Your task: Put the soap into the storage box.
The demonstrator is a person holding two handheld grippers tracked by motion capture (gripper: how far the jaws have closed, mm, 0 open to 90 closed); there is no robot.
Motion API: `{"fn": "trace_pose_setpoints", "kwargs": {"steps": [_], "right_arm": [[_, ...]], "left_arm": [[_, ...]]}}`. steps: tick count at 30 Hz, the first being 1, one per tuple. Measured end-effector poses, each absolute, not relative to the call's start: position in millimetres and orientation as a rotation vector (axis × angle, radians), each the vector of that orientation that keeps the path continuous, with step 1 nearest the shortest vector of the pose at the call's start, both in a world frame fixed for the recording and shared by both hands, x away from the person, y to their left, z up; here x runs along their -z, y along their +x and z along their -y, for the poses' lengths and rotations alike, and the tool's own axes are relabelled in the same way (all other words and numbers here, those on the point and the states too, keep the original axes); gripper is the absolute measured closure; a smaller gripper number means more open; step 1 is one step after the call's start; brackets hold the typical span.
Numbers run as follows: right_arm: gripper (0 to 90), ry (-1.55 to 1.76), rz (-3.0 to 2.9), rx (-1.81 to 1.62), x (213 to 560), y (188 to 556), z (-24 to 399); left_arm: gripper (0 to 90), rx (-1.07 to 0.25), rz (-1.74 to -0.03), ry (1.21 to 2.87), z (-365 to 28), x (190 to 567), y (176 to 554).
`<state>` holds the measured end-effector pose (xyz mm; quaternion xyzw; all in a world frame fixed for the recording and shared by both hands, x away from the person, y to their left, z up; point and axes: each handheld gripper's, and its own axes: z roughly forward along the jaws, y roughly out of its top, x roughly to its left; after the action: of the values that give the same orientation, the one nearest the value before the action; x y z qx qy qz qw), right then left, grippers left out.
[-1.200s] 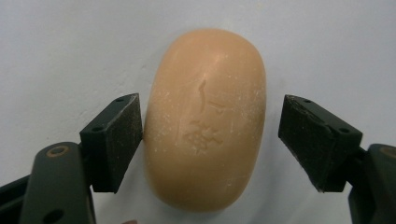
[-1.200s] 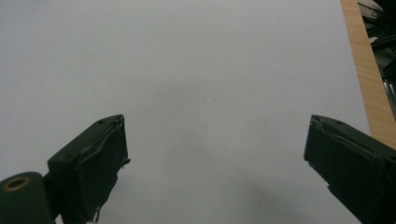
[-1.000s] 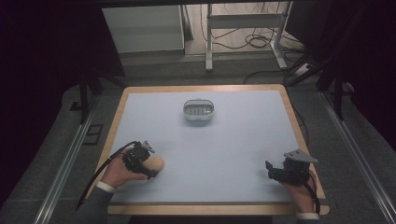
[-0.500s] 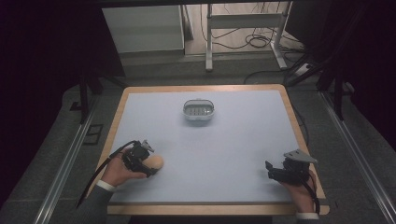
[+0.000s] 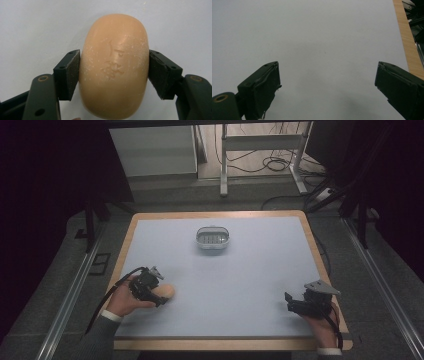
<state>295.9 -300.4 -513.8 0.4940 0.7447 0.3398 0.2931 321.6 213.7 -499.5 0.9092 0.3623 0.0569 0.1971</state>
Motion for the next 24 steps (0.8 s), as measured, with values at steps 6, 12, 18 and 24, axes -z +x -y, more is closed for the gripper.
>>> {"fn": "trace_pose_setpoints", "kwargs": {"steps": [6,12,18,24], "right_arm": [[6.0,1.316,-1.985,-0.903,514.0,295.9,300.7],[6.0,1.319,-1.983,-0.901,514.3,296.1,301.1],[6.1,1.321,-1.985,-0.899,514.7,296.3,301.1],[6.0,1.323,-1.983,-0.898,514.7,296.2,301.5]], "left_arm": [[31.4,-0.164,-1.010,2.537,-212.8,493.5,324.4],[31.5,-0.163,-1.002,2.542,-210.5,491.0,326.4],[31.6,-0.171,-0.997,2.534,-208.5,487.5,328.7],[31.6,-0.173,-0.996,2.530,-208.0,484.2,330.1]]}}
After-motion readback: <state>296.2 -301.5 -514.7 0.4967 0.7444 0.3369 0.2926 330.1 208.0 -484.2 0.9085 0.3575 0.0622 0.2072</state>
